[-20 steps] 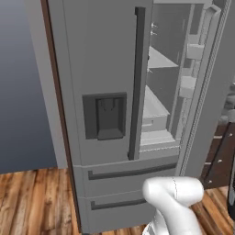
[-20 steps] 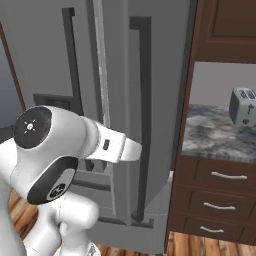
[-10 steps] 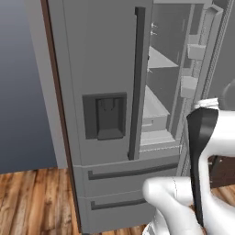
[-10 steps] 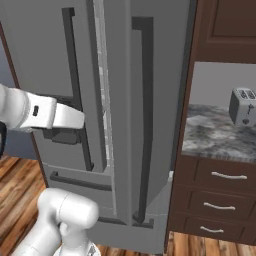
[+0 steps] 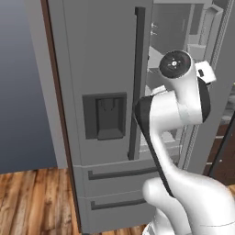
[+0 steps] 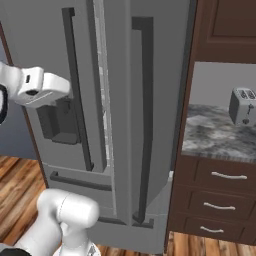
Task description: Gather the broccoli and squash from the fridge and place them on a tray on the dining counter. Then gather the chicken drumsticks from the fridge and place them on the other tray.
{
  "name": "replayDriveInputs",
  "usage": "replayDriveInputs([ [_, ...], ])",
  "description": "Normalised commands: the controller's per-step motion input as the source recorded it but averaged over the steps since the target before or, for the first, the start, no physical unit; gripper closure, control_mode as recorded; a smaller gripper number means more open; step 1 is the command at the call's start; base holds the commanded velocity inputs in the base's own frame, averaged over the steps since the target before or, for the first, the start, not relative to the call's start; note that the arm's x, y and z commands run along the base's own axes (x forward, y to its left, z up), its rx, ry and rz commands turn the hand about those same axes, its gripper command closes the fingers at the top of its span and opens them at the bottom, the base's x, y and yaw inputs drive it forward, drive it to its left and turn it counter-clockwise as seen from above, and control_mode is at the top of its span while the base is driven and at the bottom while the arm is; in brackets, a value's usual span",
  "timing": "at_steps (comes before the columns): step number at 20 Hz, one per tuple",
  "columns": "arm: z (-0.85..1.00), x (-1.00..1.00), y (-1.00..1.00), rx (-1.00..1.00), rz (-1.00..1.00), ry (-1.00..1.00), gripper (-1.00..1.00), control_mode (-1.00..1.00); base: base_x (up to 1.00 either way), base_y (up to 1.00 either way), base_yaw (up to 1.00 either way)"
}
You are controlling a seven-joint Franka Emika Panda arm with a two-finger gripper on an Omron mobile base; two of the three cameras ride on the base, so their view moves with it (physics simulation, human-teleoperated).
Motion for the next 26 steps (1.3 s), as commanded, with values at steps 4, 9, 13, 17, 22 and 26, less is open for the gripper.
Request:
replayDriveInputs([
  [4,-0.01,1.0,0.08,-0.18,-0.01,0.12,-1.0,-1.0,0.0,0.0,0.0],
  [9,-0.08,0.98,-0.11,-0.16,-0.12,0.2,-1.0,-1.0,0.0,0.0,0.0],
  [13,-0.04,0.81,-0.48,-0.09,-0.19,0.25,-1.0,-1.0,0.0,0.0,0.0],
  [17,-0.02,0.59,-0.69,-0.06,-0.18,0.21,-1.0,-1.0,0.0,0.0,0.0],
  [22,-0.02,0.14,-0.8,-0.04,-0.17,0.1,-1.0,-1.0,0.0,0.0,0.0],
  [26,-0.06,-0.3,-0.93,0.0,-0.16,0.04,-1.0,-1.0,0.0,0.0,0.0],
])
